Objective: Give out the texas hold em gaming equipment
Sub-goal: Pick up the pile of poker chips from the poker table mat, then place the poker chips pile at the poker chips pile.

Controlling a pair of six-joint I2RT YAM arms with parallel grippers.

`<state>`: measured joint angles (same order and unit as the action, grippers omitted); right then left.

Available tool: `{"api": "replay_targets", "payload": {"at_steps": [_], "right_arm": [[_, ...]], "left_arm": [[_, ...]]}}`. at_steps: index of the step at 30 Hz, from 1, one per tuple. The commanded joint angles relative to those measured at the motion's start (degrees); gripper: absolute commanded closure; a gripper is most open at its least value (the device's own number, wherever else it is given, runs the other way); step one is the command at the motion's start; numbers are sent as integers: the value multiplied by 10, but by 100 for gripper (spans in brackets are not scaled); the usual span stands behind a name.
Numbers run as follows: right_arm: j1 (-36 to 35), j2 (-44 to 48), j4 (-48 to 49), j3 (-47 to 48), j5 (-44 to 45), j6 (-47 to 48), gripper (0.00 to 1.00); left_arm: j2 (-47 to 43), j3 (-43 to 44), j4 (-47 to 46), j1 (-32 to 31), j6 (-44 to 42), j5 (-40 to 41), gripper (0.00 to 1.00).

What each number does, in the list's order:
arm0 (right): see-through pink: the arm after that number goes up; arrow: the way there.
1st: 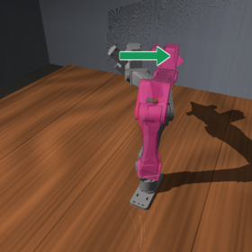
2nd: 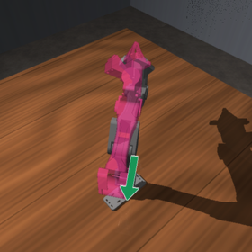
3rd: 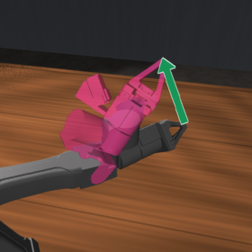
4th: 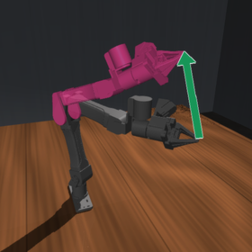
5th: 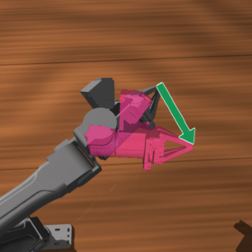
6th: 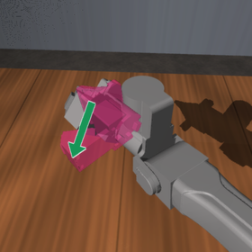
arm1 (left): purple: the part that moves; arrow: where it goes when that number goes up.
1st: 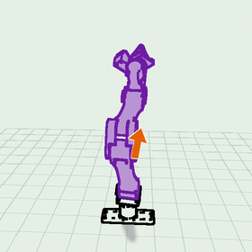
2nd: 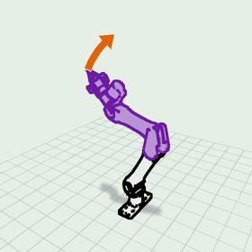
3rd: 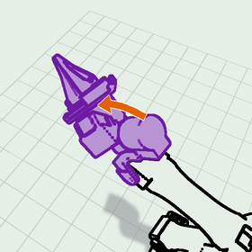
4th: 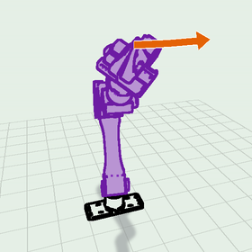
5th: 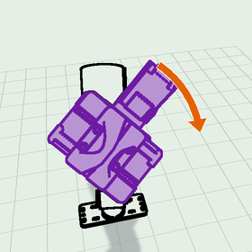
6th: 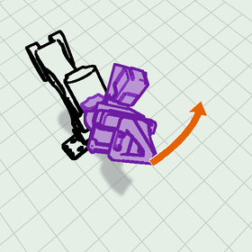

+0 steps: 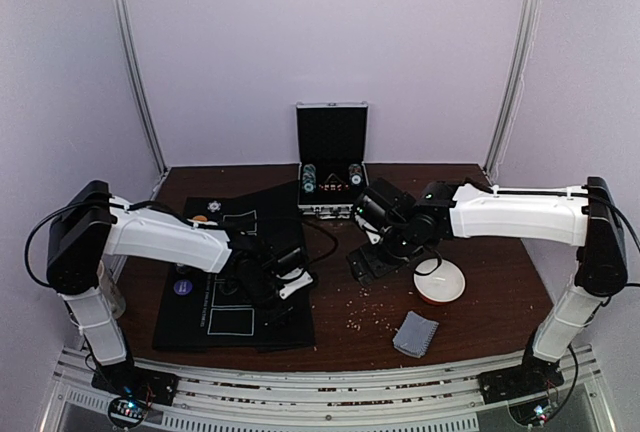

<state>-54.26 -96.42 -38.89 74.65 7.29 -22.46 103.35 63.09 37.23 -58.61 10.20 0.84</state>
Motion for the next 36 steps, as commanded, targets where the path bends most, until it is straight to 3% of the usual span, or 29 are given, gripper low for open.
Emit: {"api": "replay_targets", "payload": {"at_steps": [1, 10, 21, 27, 36], "right_arm": [[-1, -6, -15, 13, 9, -1, 0], [-1, -8, -17, 14, 12, 2, 0], [-1, -2, -14, 6, 17, 6, 0], [-1, 14, -4, -14, 19, 7, 0], [-1, 25, 6, -35, 16, 15, 0]], "left_arm": [[-18, -4, 7, 19, 5, 37, 100], [-57, -9, 16, 72, -8, 8, 100], [-67, 43, 87, 202, -63, 17, 100], [-31, 117, 102, 308, -92, 36, 100], [102, 321, 120, 414, -106, 44, 100]]}}
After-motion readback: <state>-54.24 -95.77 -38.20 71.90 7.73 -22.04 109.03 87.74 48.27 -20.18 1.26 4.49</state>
